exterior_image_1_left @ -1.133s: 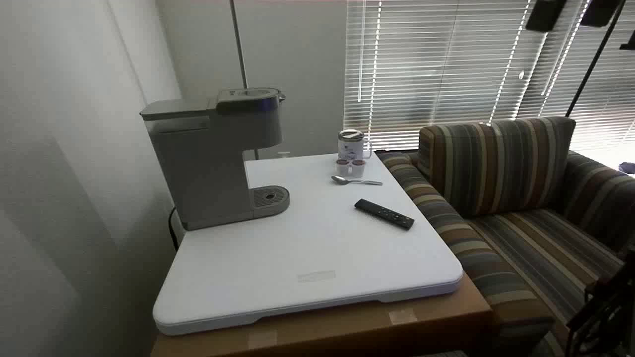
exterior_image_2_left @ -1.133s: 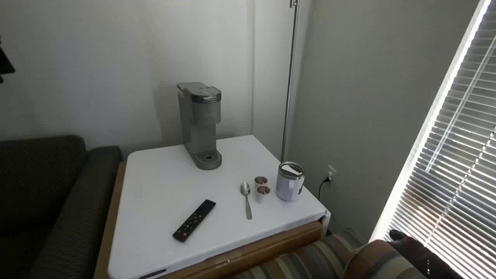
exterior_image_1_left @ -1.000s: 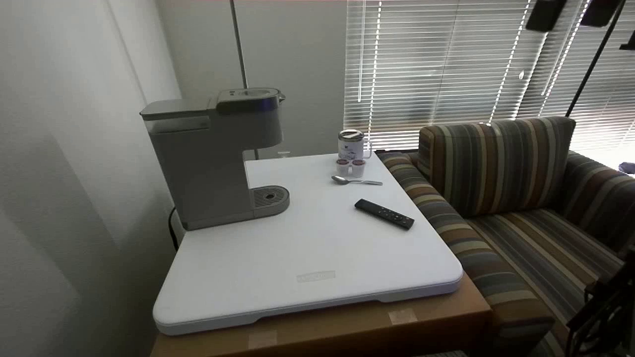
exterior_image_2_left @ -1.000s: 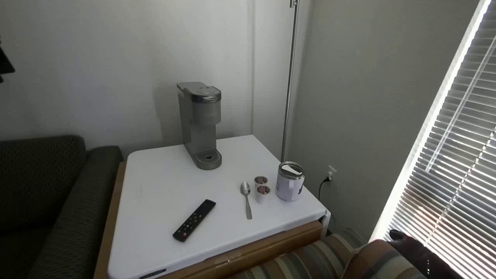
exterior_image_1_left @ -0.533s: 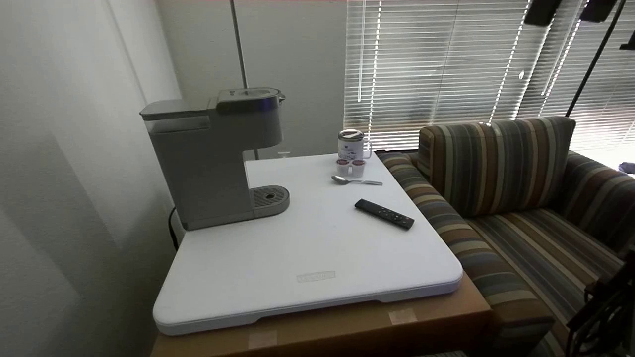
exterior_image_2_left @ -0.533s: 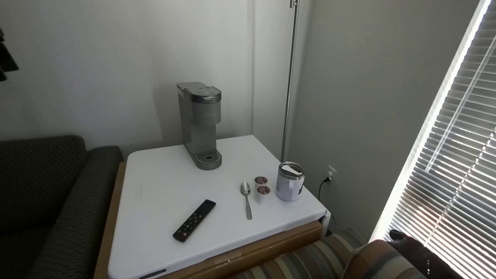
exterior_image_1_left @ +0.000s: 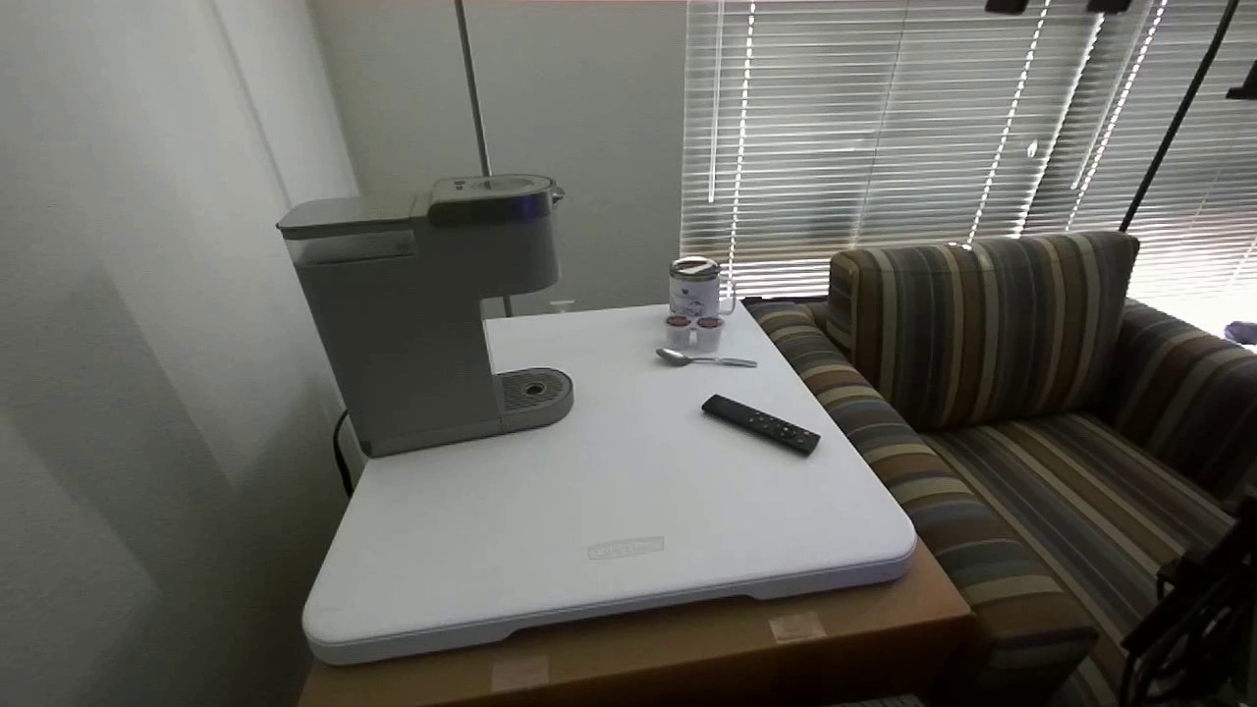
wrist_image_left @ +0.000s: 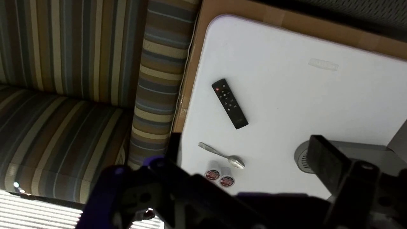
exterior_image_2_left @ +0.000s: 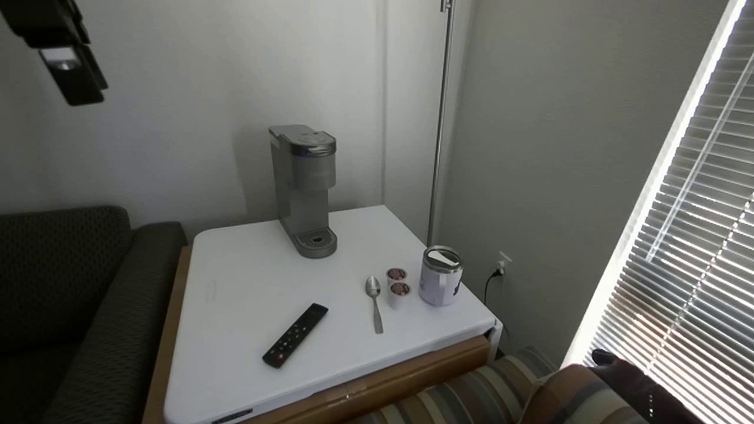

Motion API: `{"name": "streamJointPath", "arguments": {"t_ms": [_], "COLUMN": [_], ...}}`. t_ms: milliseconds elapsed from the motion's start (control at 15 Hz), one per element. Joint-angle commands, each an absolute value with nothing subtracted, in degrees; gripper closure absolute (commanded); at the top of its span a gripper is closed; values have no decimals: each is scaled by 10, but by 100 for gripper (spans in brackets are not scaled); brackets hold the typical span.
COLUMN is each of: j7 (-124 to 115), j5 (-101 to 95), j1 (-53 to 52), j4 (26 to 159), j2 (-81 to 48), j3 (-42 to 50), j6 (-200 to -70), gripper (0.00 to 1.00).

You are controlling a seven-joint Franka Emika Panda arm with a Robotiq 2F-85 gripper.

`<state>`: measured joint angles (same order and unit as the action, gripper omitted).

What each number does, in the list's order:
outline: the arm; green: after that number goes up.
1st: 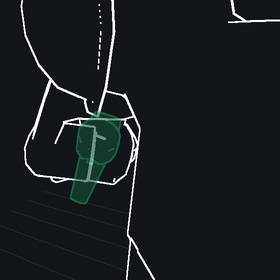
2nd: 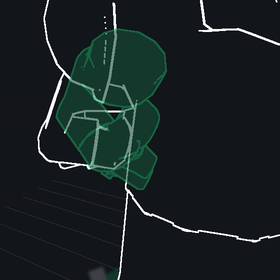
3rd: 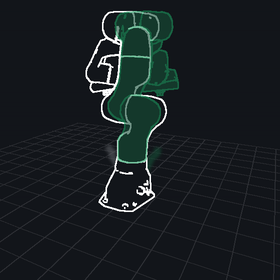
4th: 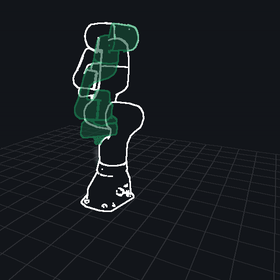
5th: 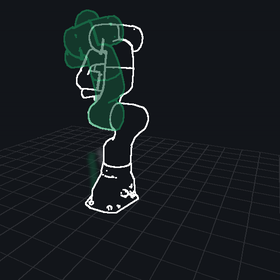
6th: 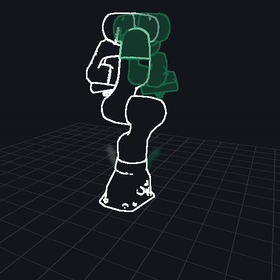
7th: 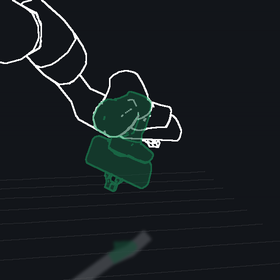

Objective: Open the coffee maker

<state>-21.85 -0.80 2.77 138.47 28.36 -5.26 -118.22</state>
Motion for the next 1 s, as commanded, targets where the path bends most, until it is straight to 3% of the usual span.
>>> {"name": "streamJointPath", "arguments": {"t_ms": [0, 800, 933], "j7": [-215, -20, -43], "j5": [-8, 17, 5], "j1": [29, -5, -2], "j4": [1376, 1241, 1271], "j2": [273, 102, 132], "j3": [-50, -16, -22], "j6": [-1181, -1252, -1262], "gripper": [0, 0, 0]}}
